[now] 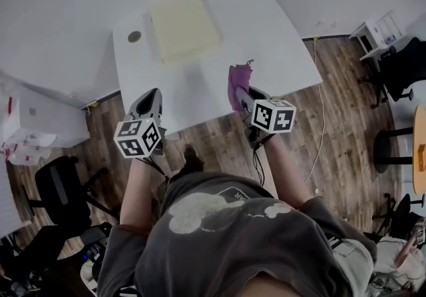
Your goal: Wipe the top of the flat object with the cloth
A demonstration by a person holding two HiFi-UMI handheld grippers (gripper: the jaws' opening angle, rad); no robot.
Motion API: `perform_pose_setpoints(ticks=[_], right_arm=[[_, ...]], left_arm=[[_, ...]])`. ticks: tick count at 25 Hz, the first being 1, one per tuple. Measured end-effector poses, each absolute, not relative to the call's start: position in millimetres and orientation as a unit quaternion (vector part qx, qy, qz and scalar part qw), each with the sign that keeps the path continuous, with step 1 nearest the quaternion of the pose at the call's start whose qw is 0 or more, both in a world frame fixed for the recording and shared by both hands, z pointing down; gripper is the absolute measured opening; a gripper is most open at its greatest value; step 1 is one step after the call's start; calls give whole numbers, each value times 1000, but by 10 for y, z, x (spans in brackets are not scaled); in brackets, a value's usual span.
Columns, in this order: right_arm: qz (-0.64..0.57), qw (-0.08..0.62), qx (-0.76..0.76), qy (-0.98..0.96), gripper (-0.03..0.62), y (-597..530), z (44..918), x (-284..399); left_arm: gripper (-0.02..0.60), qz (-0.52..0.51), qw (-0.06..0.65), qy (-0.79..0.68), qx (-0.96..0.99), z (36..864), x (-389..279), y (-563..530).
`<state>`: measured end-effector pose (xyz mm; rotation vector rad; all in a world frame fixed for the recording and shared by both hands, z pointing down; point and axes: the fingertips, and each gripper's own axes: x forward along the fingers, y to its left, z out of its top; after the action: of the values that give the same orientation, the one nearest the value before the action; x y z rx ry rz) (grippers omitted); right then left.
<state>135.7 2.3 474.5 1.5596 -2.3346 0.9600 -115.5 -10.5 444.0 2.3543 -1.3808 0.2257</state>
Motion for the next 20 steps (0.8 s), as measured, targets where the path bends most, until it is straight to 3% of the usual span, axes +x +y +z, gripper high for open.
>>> perform_pose_setpoints(ticks=[20], right_arm=[[326, 110, 575, -742, 74, -1241, 4842, 869]], left_arm=[[-2, 122, 226, -416, 872, 4999, -1294, -1690]])
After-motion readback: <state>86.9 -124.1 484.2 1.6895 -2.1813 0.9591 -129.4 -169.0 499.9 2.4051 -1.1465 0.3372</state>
